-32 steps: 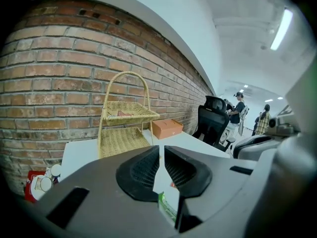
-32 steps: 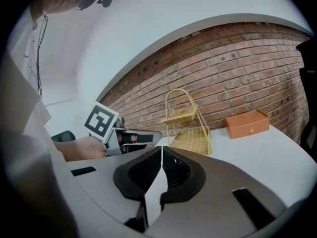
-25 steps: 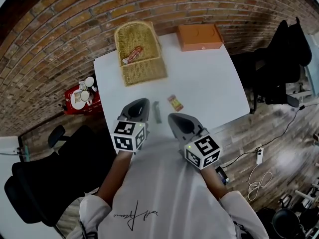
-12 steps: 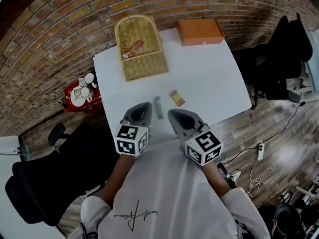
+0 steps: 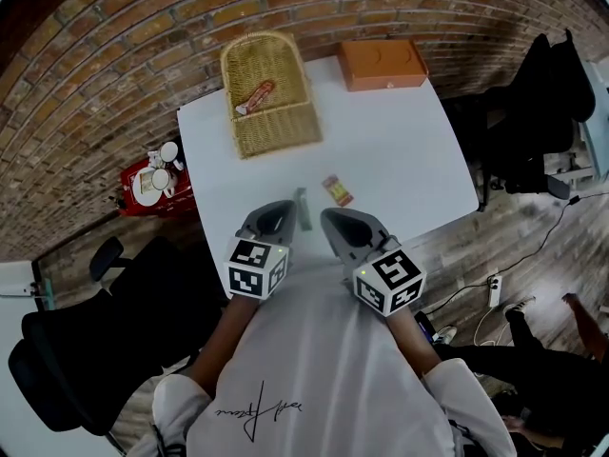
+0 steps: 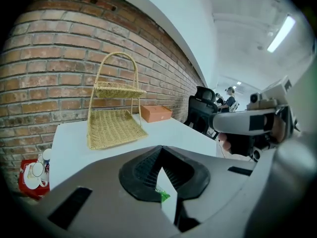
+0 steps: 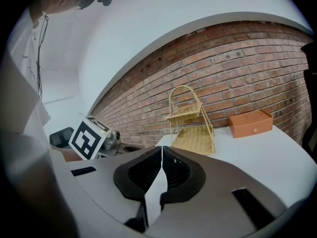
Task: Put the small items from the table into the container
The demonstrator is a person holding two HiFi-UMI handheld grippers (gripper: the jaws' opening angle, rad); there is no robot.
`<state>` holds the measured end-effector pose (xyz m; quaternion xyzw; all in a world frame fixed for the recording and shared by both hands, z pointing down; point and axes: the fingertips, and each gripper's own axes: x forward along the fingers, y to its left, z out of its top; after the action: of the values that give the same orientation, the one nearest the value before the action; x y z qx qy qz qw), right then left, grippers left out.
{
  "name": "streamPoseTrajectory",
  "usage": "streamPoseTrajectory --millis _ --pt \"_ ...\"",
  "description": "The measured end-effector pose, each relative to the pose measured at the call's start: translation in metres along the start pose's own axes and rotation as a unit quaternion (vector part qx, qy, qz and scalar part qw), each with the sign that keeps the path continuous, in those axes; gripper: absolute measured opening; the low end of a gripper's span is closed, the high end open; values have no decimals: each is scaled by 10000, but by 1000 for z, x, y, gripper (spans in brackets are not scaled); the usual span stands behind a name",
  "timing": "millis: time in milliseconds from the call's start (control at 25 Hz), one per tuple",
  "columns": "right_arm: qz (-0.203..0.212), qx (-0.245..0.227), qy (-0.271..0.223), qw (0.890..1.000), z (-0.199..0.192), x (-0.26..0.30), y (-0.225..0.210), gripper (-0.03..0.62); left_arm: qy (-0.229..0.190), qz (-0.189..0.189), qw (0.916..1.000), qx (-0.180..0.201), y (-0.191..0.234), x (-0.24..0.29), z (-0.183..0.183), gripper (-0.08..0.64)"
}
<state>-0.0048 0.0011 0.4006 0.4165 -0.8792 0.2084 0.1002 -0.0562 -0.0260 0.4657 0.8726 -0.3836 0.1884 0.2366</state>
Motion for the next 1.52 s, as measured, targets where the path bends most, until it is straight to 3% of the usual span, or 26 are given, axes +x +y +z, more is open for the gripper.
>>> streamPoseTrajectory --millis 200,640,1040,1200,1320,1520 --pt "-8 20 42 10000 0 1 -2 23 99 91 9999 -29 2 6 -3 10" --pt "-117 213 136 9996 -8 -7 -13 23 796 191 9965 181 6 29 -44 11" --pt "-225 342 282 9988 -13 -13 -30 23 1234 135 9915 -378 11 54 -78 12" --pt "-263 373 343 9984 -14 -15 -37 23 1374 122 9890 -526 11 62 -87 86" --pt "-274 403 398 9980 -15 -17 -41 23 1449 120 9873 -639 10 66 -91 101" --pt "-314 442 459 9975 -18 -17 -48 23 1647 250 9849 -466 13 73 -101 123"
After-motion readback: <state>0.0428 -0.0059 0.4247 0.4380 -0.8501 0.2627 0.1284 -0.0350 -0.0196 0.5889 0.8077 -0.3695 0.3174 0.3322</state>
